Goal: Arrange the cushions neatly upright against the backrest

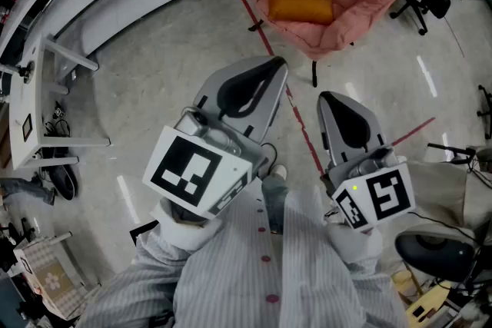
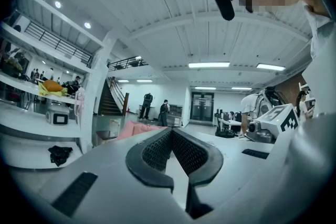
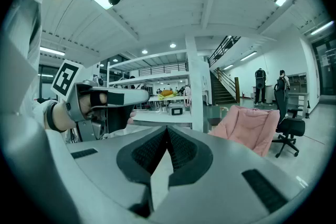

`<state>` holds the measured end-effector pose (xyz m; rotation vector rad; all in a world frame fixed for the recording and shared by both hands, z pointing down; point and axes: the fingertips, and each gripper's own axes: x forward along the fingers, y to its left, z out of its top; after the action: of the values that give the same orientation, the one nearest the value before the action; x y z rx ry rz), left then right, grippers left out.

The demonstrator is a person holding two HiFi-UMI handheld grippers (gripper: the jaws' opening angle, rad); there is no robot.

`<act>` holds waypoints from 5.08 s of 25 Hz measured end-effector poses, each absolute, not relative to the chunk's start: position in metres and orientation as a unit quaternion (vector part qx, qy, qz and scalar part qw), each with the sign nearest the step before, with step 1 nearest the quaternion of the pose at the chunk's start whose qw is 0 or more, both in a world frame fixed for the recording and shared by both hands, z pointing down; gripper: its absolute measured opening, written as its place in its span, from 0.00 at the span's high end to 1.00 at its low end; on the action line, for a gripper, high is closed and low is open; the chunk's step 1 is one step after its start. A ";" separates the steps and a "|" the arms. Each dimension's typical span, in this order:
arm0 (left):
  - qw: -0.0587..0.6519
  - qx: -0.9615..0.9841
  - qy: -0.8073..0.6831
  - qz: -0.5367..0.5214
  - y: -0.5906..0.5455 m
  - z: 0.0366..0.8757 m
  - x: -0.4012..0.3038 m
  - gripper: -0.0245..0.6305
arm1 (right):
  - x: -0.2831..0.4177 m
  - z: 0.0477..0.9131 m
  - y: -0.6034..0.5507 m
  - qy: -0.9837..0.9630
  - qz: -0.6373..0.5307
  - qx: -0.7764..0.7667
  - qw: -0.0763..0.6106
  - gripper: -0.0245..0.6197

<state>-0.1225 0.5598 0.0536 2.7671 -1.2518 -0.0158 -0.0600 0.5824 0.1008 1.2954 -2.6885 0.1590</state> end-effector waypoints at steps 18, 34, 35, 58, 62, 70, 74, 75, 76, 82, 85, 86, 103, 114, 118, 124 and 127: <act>0.041 0.896 -0.442 -0.011 0.568 0.057 -0.104 0.95 | -0.023 0.097 0.592 -0.901 0.037 0.427 0.073 0.94; 0.038 0.897 -0.440 -0.009 0.462 0.054 -0.139 0.95 | -0.050 0.098 0.493 -0.897 0.047 0.433 0.073 0.94; 0.037 0.900 -0.435 -0.007 0.448 0.053 -0.141 0.95 | -0.054 0.097 0.481 -0.895 0.047 0.436 0.073 0.94; 0.049 0.926 -0.374 0.013 0.258 0.078 -0.197 0.95 | -0.102 0.124 0.295 -0.856 0.080 0.504 0.081 0.94; 0.056 0.922 -0.383 0.020 0.218 0.088 -0.192 0.95 | -0.091 0.135 0.256 -0.858 0.090 0.499 0.089 0.94; 0.054 0.920 -0.388 0.023 0.113 0.088 -0.147 0.95 | -0.046 0.140 0.149 -0.857 0.090 0.500 0.090 0.94; 0.050 0.920 -0.387 0.034 0.060 0.084 -0.114 0.95 | -0.020 0.137 0.095 -0.860 0.099 0.494 0.079 0.94; 0.049 0.921 -0.385 0.036 0.046 0.082 -0.105 0.95 | -0.014 0.136 0.082 -0.861 0.101 0.493 0.076 0.94; 0.048 0.922 -0.383 0.038 0.033 0.080 -0.096 0.95 | -0.007 0.134 0.070 -0.861 0.103 0.493 0.073 0.94; 0.047 0.924 -0.379 0.036 -0.035 0.075 -0.049 0.95 | 0.037 0.130 0.006 -0.861 0.106 0.492 0.067 0.94; 0.049 0.922 -0.382 0.035 -0.056 0.076 -0.030 0.95 | 0.057 0.135 -0.015 -0.861 0.113 0.489 0.075 0.94; 0.050 0.921 -0.384 0.034 -0.062 0.078 -0.027 0.95 | 0.062 0.139 -0.020 -0.861 0.116 0.488 0.079 0.94; 0.086 0.922 -0.373 0.057 -0.142 0.112 -0.029 0.95 | 0.074 0.173 -0.088 -0.838 0.155 0.512 0.111 0.94; 0.162 0.902 -0.382 0.120 -0.159 0.201 -0.045 0.95 | 0.093 0.244 -0.121 -0.815 0.197 0.520 0.163 0.94; 0.190 0.889 -0.392 0.139 -0.165 0.246 -0.048 0.95 | 0.099 0.281 -0.131 -0.810 0.217 0.512 0.183 0.94; 0.242 0.860 -0.413 0.174 -0.175 0.333 -0.062 0.95 | 0.104 0.350 -0.154 -0.805 0.253 0.499 0.199 0.94; 0.256 0.843 -0.429 0.197 -0.176 0.376 -0.071 0.95 | 0.111 0.383 -0.160 -0.799 0.262 0.499 0.208 0.94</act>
<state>-0.0713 -0.1758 0.3765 2.2884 -1.1652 0.5347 0.1114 -0.1597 0.3833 1.3897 -2.2239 0.7284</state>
